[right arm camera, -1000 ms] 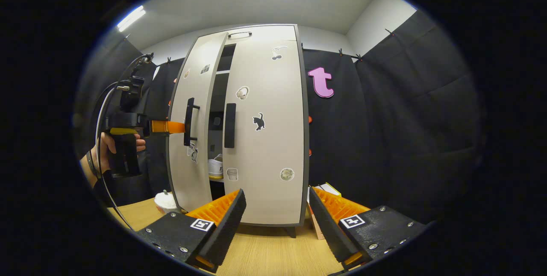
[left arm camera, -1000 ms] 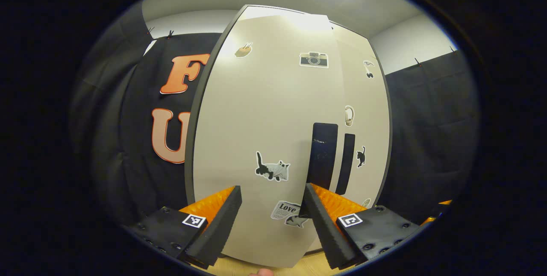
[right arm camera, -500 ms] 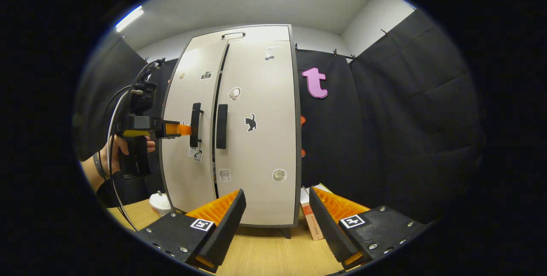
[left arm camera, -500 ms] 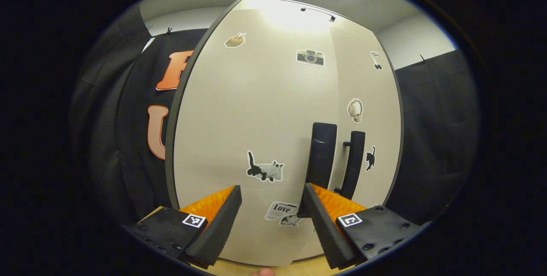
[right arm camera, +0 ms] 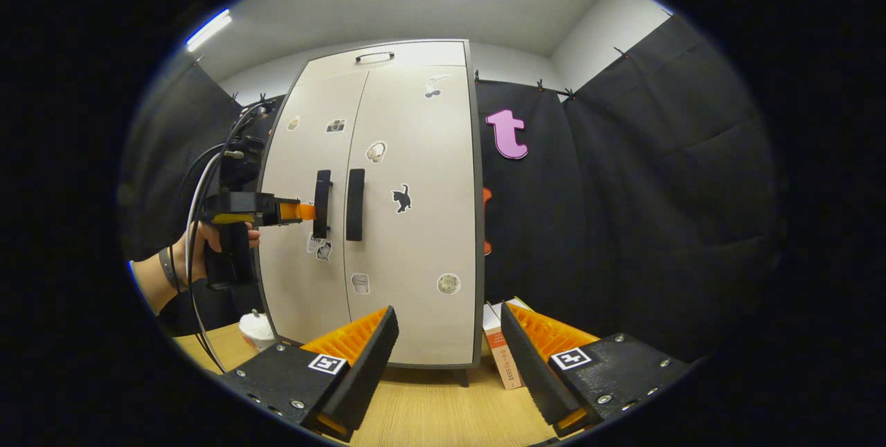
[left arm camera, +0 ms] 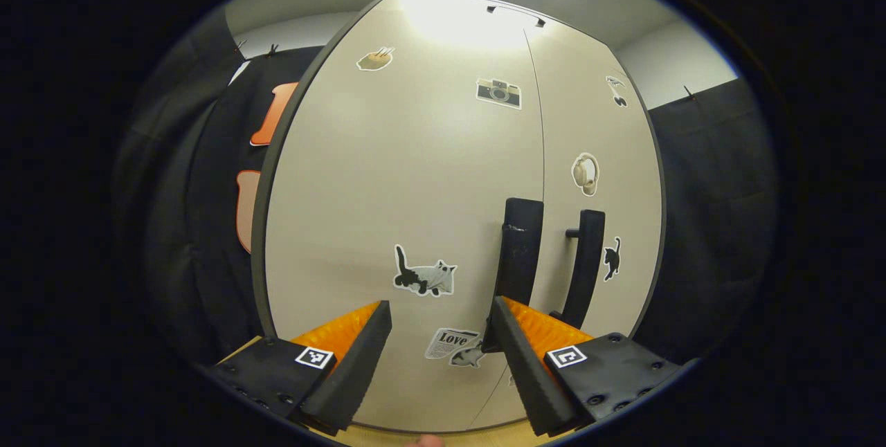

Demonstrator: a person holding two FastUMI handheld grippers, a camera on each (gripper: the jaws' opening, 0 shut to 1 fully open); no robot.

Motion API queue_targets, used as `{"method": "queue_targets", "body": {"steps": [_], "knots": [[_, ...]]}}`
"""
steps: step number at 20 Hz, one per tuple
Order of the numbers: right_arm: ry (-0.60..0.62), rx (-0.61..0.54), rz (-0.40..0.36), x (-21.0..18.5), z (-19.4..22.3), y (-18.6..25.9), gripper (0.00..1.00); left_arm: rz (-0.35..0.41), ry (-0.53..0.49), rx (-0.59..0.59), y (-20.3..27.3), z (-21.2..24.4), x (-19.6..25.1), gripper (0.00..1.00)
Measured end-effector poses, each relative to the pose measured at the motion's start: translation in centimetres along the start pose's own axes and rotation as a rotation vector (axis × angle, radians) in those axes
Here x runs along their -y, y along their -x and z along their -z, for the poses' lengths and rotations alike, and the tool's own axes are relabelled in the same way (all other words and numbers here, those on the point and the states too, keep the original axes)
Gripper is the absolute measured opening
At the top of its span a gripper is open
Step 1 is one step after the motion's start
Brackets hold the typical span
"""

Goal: Grab one shoe with the right hand and put it into the shoe cabinet, grab the other shoe with the left hand and put it into the shoe cabinet; then close the right door with the right hand and the left door with the left hand.

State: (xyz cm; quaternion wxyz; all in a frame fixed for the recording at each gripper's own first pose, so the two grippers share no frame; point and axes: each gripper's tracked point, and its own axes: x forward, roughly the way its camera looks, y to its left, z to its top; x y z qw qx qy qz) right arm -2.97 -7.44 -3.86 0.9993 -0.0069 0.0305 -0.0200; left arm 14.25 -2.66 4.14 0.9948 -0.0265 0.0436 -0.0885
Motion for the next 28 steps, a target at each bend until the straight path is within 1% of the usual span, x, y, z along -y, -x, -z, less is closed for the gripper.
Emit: {"method": "queue_targets", "body": {"steps": [2,4,6,10,13,18,20,23,25,28], "knots": [[-0.002,-0.001,0.005,0.1,0.1,0.1,0.92,0.002,0.006,0.000,0.0,0.0,-0.1,0.96],[-0.012,-0.003,0.005,0.1,0.1,0.0,0.92,0.036,0.039,-0.011,0.5,0.1,0.4,0.96],[-0.015,-0.006,0.005,0.0,0.3,0.0,0.92,0.033,0.034,0.004,1.5,-0.6,-0.2,0.97],[-0.010,-0.017,-0.016,-0.5,0.8,-0.5,0.92,0.049,-0.008,0.030,6.8,-1.0,-0.8,0.96],[-0.002,-0.020,-0.041,-1.3,0.8,-0.8,0.92,0.019,-0.034,0.041,10.6,-0.6,-1.6,0.96],[-0.001,-0.021,-0.084,-3.0,0.9,-0.9,0.92,-0.036,-0.021,0.042,15.9,2.1,-2.8,0.96],[0.009,-0.020,-0.097,-3.5,1.0,-0.7,0.92,-0.061,-0.036,0.040,17.5,3.4,-3.2,0.96],[0.013,-0.028,-0.094,-3.9,1.5,-0.7,0.92,-0.085,-0.031,0.042,19.8,4.9,-3.1,0.96],[-0.014,-0.029,-0.088,-4.2,1.7,-0.4,0.92,-0.091,-0.021,0.041,21.0,5.6,-2.6,0.96],[-0.050,-0.025,-0.076,-4.1,1.8,-0.3,0.92,-0.128,-0.023,0.033,22.7,6.4,-2.7,0.96]]}}
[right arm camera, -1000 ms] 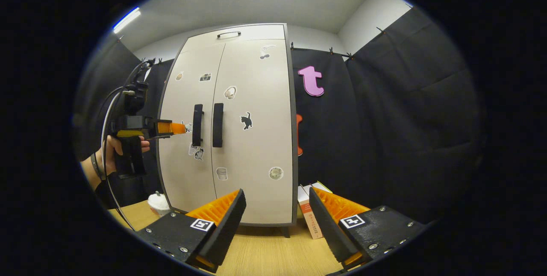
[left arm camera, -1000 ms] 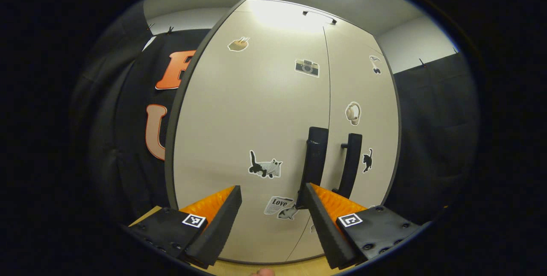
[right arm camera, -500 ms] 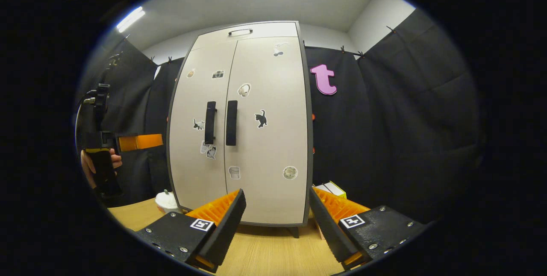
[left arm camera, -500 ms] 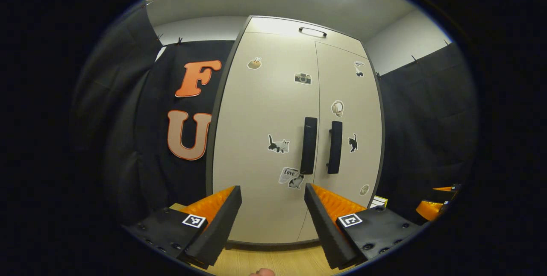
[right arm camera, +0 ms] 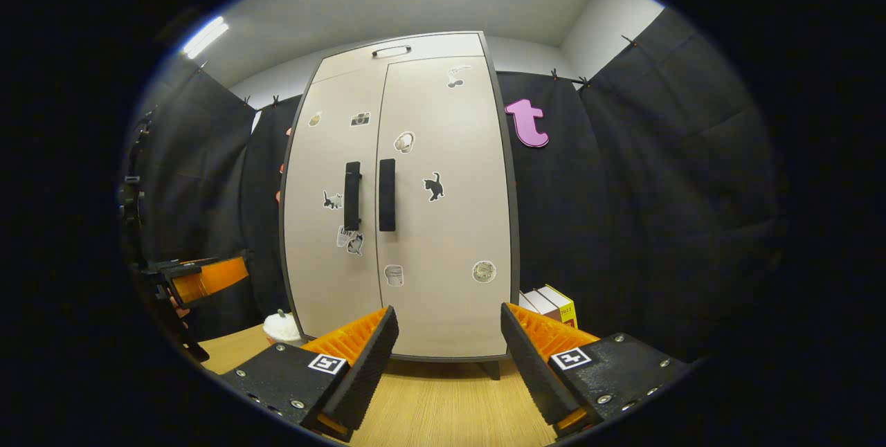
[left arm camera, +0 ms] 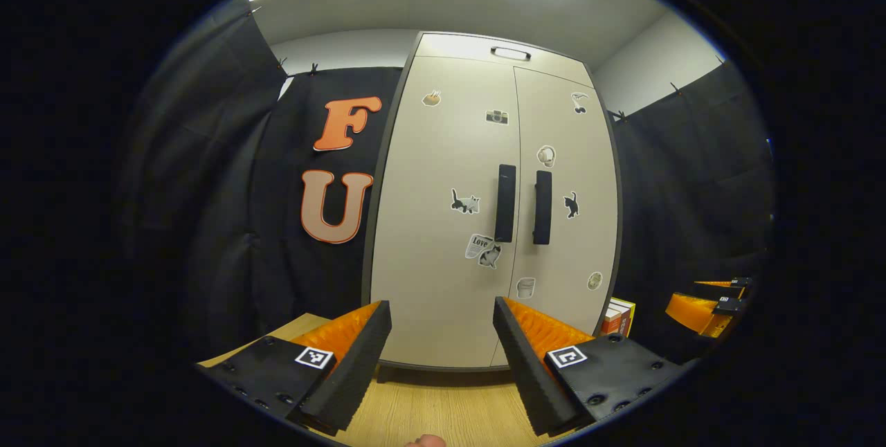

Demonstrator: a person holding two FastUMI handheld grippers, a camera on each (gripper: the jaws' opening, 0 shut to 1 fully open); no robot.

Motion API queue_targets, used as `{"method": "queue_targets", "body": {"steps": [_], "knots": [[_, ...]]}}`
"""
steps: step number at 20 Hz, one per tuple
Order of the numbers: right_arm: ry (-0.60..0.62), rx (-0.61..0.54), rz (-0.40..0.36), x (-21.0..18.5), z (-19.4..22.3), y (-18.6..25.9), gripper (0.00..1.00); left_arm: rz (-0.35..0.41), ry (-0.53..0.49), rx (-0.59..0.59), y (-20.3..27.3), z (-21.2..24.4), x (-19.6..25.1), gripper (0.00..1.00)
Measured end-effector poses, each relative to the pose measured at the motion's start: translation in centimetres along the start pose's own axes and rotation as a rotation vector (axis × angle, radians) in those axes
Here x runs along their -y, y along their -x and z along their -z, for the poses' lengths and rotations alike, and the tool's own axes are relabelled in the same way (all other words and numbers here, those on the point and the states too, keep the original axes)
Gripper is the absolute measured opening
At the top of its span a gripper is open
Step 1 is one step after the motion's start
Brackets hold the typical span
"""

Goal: Grab one shoe with the right hand and put it into the shoe cabinet, grab the other shoe with the left hand and put it into the shoe cabinet; then close the right door with the right hand and the left door with the left hand.

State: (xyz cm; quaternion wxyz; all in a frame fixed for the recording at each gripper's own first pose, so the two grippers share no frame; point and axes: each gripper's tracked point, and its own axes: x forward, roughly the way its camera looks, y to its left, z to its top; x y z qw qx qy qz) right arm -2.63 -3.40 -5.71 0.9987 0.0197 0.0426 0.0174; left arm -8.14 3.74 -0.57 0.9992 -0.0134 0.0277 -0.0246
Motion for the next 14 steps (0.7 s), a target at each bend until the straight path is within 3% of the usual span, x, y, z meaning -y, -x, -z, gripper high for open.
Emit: {"method": "queue_targets", "body": {"steps": [4,14], "knots": [[-0.007,0.008,0.037,1.2,-0.2,0.2,0.92,0.019,0.050,-0.020,1.4,0.9,1.1,0.97],[0.019,0.031,0.099,3.8,-1.0,0.8,0.92,-0.008,0.020,-0.003,1.4,0.0,0.2,0.96]]}}
